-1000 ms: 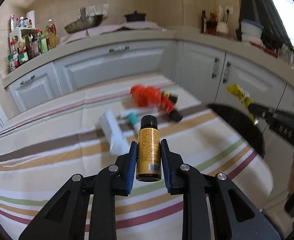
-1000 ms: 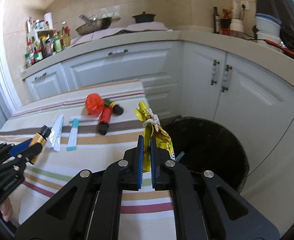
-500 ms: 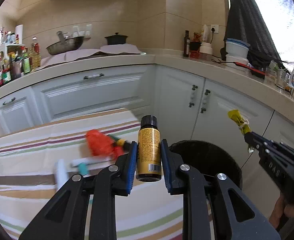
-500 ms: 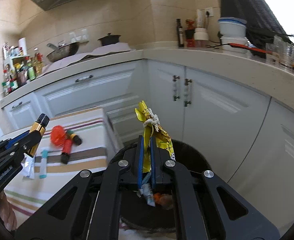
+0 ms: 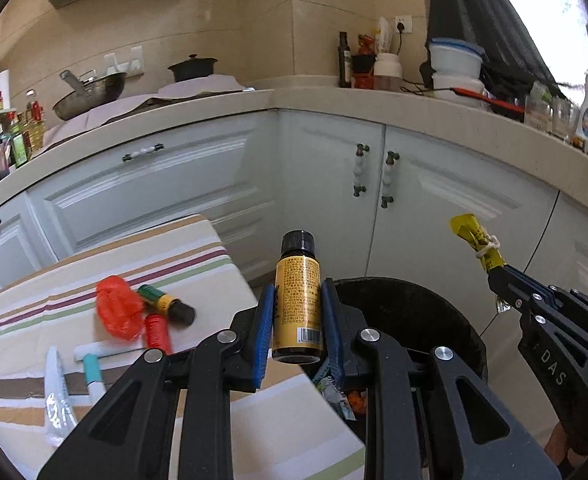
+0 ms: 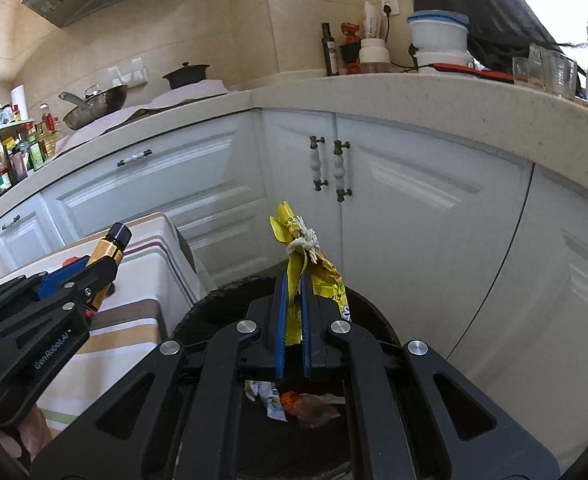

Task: Collect trash
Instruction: 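Carry both items over the bin and open both grippers to drop them, then return the right gripper to the table and grasp the orange plastic bag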

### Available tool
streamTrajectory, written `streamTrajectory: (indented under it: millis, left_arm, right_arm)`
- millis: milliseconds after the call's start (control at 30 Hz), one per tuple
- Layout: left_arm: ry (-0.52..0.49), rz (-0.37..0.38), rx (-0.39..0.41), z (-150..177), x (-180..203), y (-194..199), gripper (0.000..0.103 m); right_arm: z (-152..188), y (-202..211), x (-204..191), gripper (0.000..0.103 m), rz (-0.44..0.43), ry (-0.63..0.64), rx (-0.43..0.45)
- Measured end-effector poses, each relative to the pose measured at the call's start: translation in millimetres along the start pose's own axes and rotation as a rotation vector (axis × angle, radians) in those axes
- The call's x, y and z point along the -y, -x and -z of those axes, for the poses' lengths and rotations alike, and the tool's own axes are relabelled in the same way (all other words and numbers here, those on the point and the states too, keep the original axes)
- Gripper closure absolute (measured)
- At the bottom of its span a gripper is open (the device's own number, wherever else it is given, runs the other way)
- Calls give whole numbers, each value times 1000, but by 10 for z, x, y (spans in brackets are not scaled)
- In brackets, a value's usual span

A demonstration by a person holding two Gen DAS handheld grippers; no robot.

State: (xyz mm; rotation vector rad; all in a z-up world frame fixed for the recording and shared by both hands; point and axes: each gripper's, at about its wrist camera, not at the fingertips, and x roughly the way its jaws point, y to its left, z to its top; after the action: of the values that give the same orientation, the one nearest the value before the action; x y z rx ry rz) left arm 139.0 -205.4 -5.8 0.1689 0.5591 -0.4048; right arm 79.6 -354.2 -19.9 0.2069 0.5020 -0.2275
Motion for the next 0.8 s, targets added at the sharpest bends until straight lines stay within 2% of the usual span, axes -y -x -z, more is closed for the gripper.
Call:
streamTrajectory:
  millis: [200,233,267,300,367,600,800]
  left_arm:
    - [-26,5,-25,-21,110,-147,78]
    - [-23,7,-32,-26,120,-181,77]
    - [-22,10,-41,-28,126,-208,71]
    - [-19,11,-47,-26,133,-230,62]
    - [-14,4,-44,-30,124,-247,51]
    - [5,-6,-47,-26,62,-203,49]
    - [25,-43,-18,-27,-123,23,43]
  right_arm:
    - [28,-193,95,93,-5,-18,-28]
    - [23,-227,101,83,-3,-22,-33]
    - [30,-256,117,73,3,-27,-34]
    - [38,-274,139,71,9,-32,-32]
    - [49,-297,167,71,19,-35,-34]
    - [44,-270,183,71,34,-38,-27]
    - [13,-179,68,70,18,-25,-18]
